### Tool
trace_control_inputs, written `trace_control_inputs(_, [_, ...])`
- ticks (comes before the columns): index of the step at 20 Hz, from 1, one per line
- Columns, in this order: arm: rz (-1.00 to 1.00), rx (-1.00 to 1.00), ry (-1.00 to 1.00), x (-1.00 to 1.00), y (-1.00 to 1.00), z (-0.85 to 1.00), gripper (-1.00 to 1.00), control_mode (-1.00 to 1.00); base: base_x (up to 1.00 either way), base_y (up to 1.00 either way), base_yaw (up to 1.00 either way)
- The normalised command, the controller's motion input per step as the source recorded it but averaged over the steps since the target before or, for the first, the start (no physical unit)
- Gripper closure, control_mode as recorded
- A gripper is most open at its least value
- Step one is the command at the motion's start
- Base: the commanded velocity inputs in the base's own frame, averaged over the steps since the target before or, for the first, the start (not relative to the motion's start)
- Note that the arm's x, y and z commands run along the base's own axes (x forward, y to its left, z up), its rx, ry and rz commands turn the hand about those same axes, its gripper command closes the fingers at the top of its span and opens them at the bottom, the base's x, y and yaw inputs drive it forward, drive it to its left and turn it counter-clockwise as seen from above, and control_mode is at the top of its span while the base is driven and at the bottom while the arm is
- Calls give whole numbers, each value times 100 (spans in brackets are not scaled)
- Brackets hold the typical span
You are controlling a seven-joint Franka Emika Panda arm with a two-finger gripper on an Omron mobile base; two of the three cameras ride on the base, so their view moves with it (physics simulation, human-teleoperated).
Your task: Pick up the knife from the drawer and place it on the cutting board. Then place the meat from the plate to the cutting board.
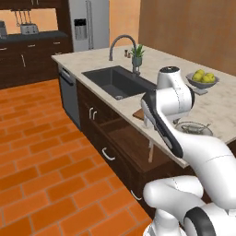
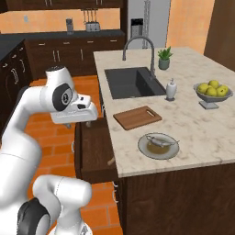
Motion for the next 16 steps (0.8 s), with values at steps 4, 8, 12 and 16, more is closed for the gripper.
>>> trace_control_inputs(4, [1, 0, 2, 7, 36, -23, -100, -100, 0, 0, 0])
trace_control_inputs(8, [0, 1, 11, 53, 90, -78, -100, -100, 0, 0, 0])
trace_control_inputs(12, [0, 8, 1, 83, 60, -76, -100, -100, 0, 0, 0])
trace_control_inputs(16, [4, 11, 1, 70, 20, -88, -100, -100, 0, 0, 0])
